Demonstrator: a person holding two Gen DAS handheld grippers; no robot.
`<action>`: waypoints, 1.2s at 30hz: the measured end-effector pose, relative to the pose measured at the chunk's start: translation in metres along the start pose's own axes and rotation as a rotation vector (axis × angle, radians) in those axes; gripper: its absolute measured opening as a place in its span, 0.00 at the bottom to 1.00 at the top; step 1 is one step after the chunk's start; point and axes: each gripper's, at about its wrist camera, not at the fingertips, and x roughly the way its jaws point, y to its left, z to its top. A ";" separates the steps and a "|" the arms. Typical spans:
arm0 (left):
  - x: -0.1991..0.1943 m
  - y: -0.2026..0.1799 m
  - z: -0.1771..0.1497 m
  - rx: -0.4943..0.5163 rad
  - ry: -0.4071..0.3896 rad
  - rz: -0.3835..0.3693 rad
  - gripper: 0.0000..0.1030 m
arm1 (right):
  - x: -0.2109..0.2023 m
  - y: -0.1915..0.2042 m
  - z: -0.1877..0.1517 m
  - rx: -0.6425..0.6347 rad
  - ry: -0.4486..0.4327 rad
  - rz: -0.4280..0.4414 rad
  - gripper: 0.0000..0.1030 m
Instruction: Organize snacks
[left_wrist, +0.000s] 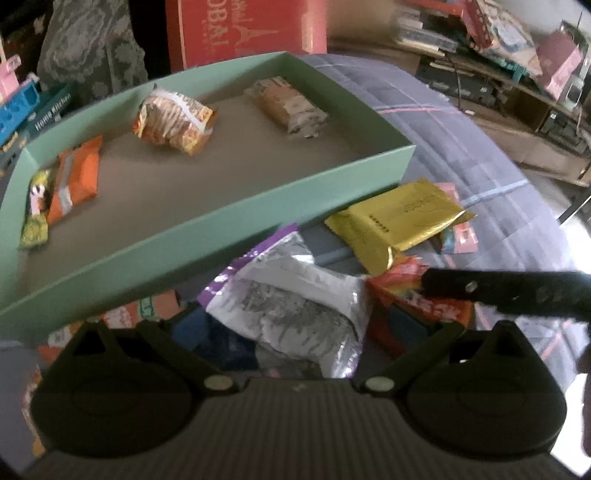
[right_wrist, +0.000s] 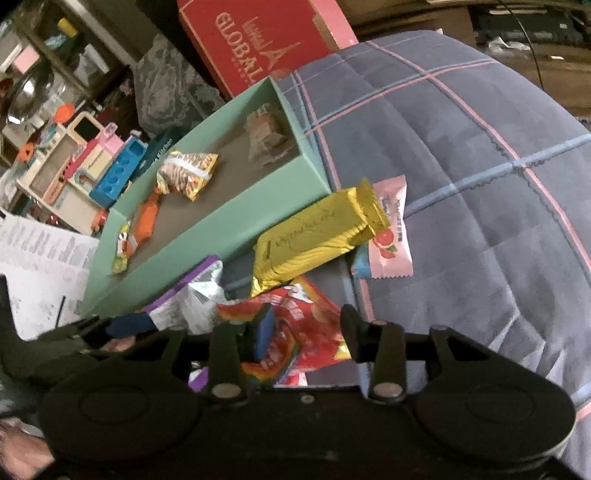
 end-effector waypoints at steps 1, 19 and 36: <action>0.004 0.001 -0.001 -0.003 0.014 0.015 0.99 | -0.001 -0.001 0.002 0.013 -0.004 0.009 0.39; -0.001 0.046 -0.010 -0.129 0.044 -0.017 1.00 | 0.046 0.008 0.028 0.150 -0.090 -0.019 0.37; 0.010 0.031 0.014 -0.264 0.035 0.033 0.99 | 0.011 -0.016 0.015 0.046 -0.034 -0.057 0.18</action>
